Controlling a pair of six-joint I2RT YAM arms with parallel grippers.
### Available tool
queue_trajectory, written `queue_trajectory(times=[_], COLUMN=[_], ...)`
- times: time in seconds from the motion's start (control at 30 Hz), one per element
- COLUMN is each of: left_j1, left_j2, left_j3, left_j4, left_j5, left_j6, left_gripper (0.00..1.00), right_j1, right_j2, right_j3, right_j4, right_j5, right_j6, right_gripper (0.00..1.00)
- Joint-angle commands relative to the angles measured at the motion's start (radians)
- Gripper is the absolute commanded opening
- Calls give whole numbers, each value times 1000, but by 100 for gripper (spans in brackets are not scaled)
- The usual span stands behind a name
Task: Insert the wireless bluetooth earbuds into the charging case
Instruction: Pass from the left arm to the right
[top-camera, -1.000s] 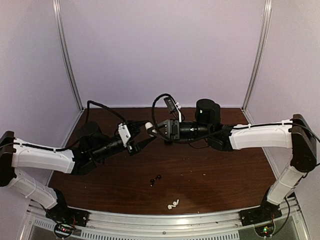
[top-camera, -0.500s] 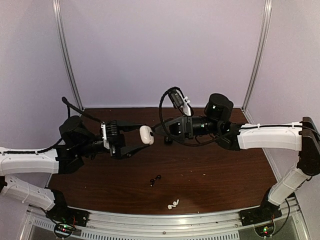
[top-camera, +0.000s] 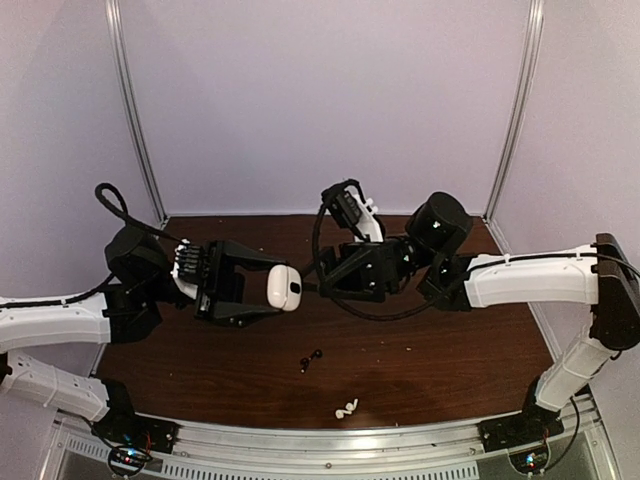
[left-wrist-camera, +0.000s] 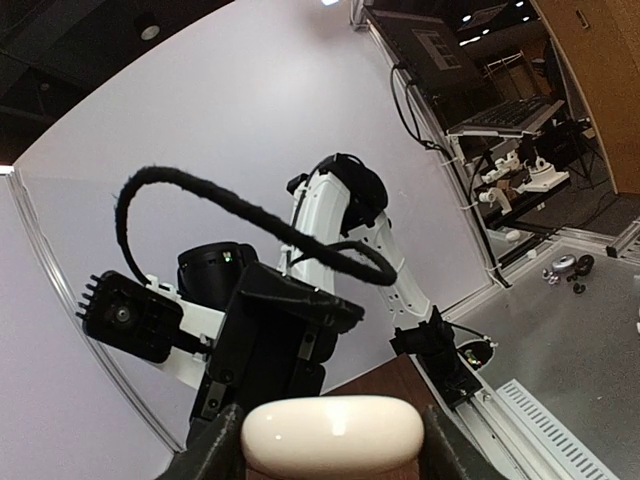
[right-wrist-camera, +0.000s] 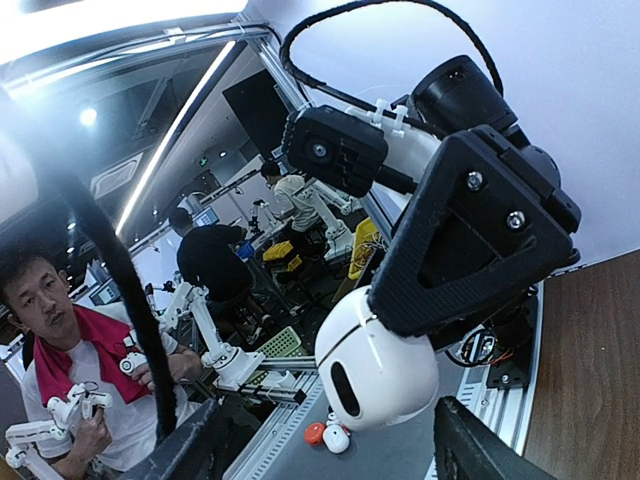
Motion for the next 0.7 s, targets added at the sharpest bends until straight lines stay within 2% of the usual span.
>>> queue_trajectory(times=[0.0, 0.1, 0.53, 0.67], left_j1=[-5, -5, -14, -13], left_j2=[13, 19, 51, 56], left_j3=[36, 40, 57, 57], left_j4=[65, 79, 105, 109], left_j5=[58, 70, 94, 94], left_j6=[-35, -42, -51, -51], left_gripper=[22, 21, 18, 17], right_j1=[21, 32, 60, 61], right_j2=[29, 50, 177, 189], right_j3=[45, 55, 99, 109], right_j4=[80, 114, 581, 578], right_j5=[-43, -49, -79, -76], right_j6=[50, 80, 448, 458], right_gripper=[70, 68, 45, 42])
